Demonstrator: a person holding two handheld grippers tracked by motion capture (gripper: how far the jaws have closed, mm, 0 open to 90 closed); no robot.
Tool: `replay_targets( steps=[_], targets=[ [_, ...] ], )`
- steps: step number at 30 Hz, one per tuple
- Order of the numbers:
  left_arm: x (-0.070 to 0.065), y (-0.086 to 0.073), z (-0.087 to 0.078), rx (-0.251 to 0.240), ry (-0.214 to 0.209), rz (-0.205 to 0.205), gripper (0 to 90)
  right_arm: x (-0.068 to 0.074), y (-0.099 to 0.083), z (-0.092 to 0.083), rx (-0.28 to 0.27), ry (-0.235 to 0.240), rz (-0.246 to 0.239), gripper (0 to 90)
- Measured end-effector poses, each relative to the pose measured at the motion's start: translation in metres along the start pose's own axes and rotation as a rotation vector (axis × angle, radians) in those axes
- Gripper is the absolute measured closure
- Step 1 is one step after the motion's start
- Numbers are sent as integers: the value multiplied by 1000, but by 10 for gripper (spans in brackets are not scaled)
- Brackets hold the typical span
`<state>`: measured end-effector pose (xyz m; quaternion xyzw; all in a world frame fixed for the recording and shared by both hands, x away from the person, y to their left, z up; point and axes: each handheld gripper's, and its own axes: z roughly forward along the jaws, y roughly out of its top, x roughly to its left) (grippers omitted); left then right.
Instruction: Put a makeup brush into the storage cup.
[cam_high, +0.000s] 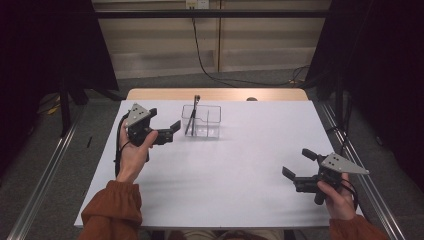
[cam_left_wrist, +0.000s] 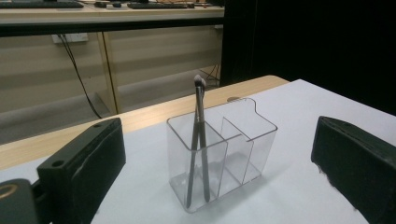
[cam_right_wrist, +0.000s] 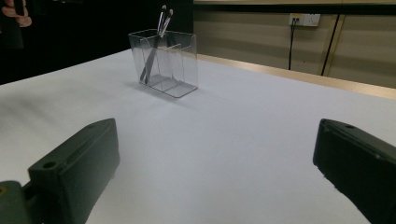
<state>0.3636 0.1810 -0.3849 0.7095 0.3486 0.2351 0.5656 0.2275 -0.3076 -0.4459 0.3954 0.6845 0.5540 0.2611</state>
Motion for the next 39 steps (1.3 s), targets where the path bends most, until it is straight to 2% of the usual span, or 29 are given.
replay_targets(
  steps=[1, 7, 9, 11, 17, 24, 27, 28, 34, 39],
  targets=[
    [0, -3, -3, 1, -19, -3, 27, 0, 0, 0, -1, 1, -1, 1],
    [-2, -11, -14, 18, 15, 7, 27, 0, 0, 0, 0, 1, 1, 1],
    [-1, -13, -19, 19, 13, 8, 27, 0, 0, 0, -6, 2, 15, 1],
    [-1, -16, -24, 17, 10, 12, 27, 0, 0, 0, -4, 0, 9, 1],
    [-2, -23, -38, 24, 33, 16, 27, 0, 0, 0, -4, 0, 12, 1],
    [-6, -29, -52, 12, 29, 6, 26, 0, 0, -1, -3, -4, 9, 1],
    [-7, -34, -59, 18, 44, 4, 23, -1, 0, -2, 0, -6, 6, 1],
    [-8, -36, -61, 14, 39, -9, 23, -1, 0, -2, 0, -9, 6, 1],
    [-12, -37, -75, 11, 51, 2, 24, -1, 0, -3, 0, -12, 7, 0],
    [-14, -44, -88, 0, 73, -24, 30, -1, -1, -5, -1, -15, 8, 0]
  ],
)
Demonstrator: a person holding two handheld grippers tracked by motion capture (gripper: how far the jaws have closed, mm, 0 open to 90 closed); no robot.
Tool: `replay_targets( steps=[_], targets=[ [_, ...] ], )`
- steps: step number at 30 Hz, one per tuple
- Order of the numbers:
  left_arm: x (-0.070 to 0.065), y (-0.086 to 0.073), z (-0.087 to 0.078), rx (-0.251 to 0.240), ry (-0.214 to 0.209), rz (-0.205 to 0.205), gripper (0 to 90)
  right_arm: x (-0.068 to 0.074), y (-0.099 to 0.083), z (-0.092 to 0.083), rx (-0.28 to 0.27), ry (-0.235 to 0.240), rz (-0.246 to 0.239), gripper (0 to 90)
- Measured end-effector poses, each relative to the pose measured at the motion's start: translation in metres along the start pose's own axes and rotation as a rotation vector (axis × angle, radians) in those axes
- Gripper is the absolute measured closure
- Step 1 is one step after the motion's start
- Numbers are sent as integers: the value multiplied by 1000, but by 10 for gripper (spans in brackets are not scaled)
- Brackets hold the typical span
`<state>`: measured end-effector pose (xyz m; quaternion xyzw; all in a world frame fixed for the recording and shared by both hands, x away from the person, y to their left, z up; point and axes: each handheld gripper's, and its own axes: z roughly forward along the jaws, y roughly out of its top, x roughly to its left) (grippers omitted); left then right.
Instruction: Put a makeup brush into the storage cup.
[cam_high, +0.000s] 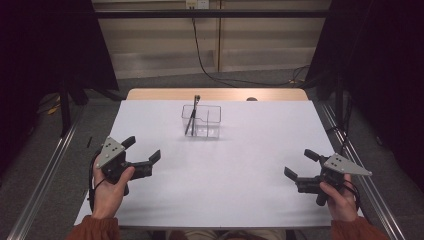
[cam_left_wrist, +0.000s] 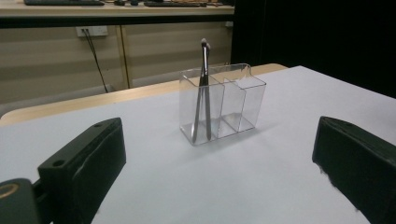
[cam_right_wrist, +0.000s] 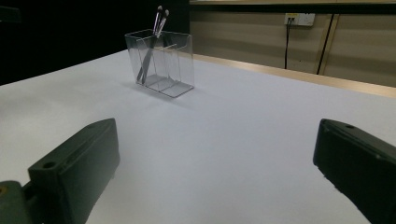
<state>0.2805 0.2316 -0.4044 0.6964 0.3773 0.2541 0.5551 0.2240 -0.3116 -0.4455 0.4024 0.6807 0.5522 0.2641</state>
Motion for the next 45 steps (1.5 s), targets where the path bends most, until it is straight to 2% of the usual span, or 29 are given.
replay_targets(
  steps=[2, 7, 11, 14, 18, 20, 27, 31, 34, 39, 41, 45],
  targets=[
    [0, -4, -6, -25, 22, 11, 38, -1, 0, -1, 0, -5, 1, 1],
    [0, -9, -13, -11, 9, -3, 38, 0, 0, -1, -1, -4, 4, 1],
    [1, -18, -20, -13, 16, -16, 40, 0, -1, -1, 1, -6, 4, 1],
    [-1, -22, -25, -9, 18, -2, 40, 0, -1, -2, -4, -8, 7, 1],
    [-6, -27, -32, -15, 26, -30, 38, 0, -1, -3, -7, -8, 4, 1],
    [-11, -30, -35, -8, 30, -13, 35, 0, -1, -4, -6, -7, 2, 1],
    [-15, -34, -38, -17, 33, -8, 33, 2, -1, -5, -9, 0, 5, 0],
    [-14, -39, -40, 6, 29, -8, 33, 2, -1, -6, -9, 1, -7, 1],
    [-15, -41, -41, 12, 21, -22, 33, 2, -1, -6, -9, -1, -8, 0],
    [-13, -43, -42, 6, 43, -40, 33, 2, -2, -5, -4, -6, -10, 0],
    [-13, -44, -42, 15, 33, -56, 32, 2, -2, -5, -3, -5, -11, 1],
    [-13, -43, -43, 7, 37, -57, 32, 1, -2, -4, -2, -5, -13, 1]
  ],
)
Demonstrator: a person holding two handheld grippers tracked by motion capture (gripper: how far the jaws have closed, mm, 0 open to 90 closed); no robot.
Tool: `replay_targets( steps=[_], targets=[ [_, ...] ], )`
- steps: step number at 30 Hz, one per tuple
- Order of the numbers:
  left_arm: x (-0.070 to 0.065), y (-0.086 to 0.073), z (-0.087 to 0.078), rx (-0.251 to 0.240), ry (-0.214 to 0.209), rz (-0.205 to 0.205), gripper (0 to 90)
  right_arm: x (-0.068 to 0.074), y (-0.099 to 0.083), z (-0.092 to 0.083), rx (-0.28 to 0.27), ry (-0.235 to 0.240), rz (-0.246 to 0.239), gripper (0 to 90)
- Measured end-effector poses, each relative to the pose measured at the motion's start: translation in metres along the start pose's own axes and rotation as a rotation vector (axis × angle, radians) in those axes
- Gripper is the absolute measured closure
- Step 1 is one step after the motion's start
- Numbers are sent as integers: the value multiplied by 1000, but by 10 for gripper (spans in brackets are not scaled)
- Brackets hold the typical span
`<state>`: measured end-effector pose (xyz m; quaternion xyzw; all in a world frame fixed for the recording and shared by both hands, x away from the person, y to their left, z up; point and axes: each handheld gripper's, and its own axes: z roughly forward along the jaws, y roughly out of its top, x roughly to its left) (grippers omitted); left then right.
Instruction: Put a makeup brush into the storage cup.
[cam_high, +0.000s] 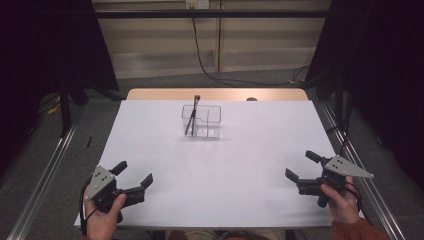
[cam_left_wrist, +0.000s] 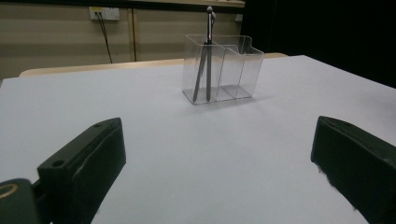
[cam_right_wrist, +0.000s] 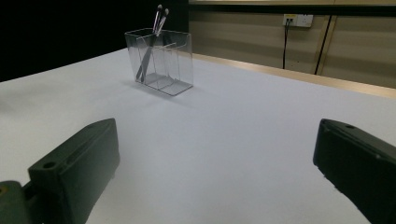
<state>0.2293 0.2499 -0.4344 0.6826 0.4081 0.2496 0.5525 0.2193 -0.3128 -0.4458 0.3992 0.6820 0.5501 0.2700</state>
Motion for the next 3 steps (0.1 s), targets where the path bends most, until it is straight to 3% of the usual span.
replay_targets(
  steps=[3],
  targets=[
    [1, 0, 0, 9, 2, -4, 32, 0, 0, 0, -3, 0, 4, 1]
  ],
)
